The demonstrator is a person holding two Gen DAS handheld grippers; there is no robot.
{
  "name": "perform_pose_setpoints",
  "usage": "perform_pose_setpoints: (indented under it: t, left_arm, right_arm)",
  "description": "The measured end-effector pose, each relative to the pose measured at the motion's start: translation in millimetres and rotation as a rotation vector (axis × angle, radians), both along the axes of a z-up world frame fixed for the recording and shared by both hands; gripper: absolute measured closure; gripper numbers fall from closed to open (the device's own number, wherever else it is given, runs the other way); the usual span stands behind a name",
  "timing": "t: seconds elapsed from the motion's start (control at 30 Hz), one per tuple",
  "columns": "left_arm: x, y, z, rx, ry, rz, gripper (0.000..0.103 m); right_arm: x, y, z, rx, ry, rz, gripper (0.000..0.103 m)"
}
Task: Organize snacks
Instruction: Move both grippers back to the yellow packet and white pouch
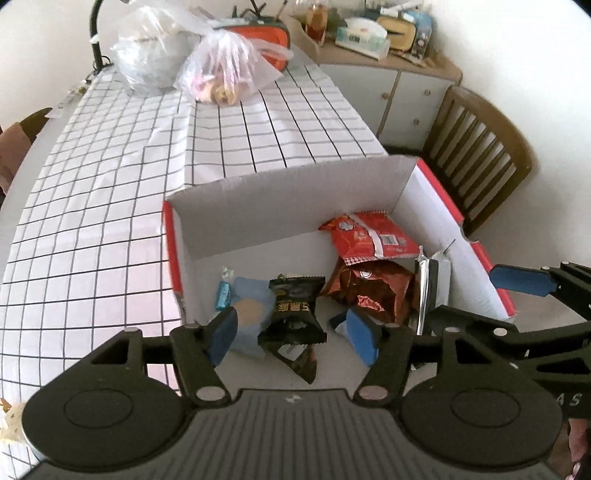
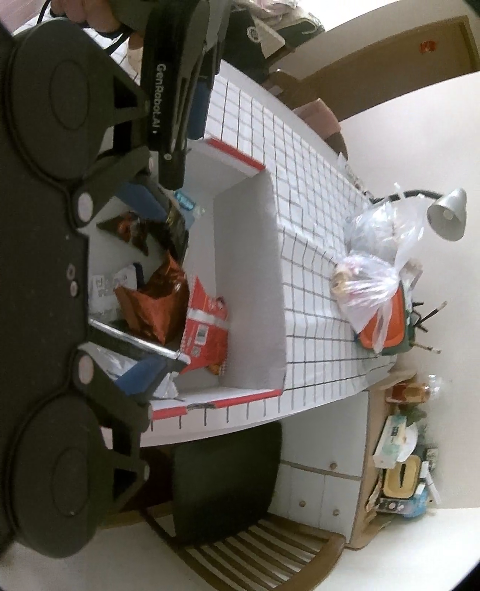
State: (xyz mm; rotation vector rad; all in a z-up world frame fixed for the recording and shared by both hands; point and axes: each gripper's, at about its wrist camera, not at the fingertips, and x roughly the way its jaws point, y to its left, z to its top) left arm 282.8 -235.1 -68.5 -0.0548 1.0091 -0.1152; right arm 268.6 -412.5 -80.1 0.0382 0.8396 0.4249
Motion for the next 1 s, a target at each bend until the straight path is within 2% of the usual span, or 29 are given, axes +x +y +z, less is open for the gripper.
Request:
perform_pose_setpoints:
  t: [0.33, 0.4, 0.5, 0.93, 1.0]
  left_arm:
    - [-38.8, 29.1, 23.3, -0.030, -0.084, 0.025, 0.035]
    - [-46.4, 37.0, 25.8, -0.035, -0.098, 0.031, 0.035]
    - [-58.3, 52.9, 29.4, -0.049, -0.113, 0.039, 0.034]
    - [-109.2, 136.0, 27.6, -0.052, -0.127, 0.064, 0.025]
    - [-115.2, 150.6, 25.4, -0.056, -0.124, 0.074, 0.021]
  right_arm:
    - [-23.5, 18.6, 25.7, 0.050, -0.040, 0.033, 0.012]
    - [-29.9, 24.2, 30.5, 0.062, -0.054, 0.034, 0.005]
    - [-40.1, 34.3, 35.9, 0.076, -0.064, 0.040, 0.003]
    - [-77.2, 110.2, 37.0, 0.076, -0.061, 0.080, 0.002]
    - [-80.1, 122.8, 34.6, 0.077, -0.048, 0.083, 0.002]
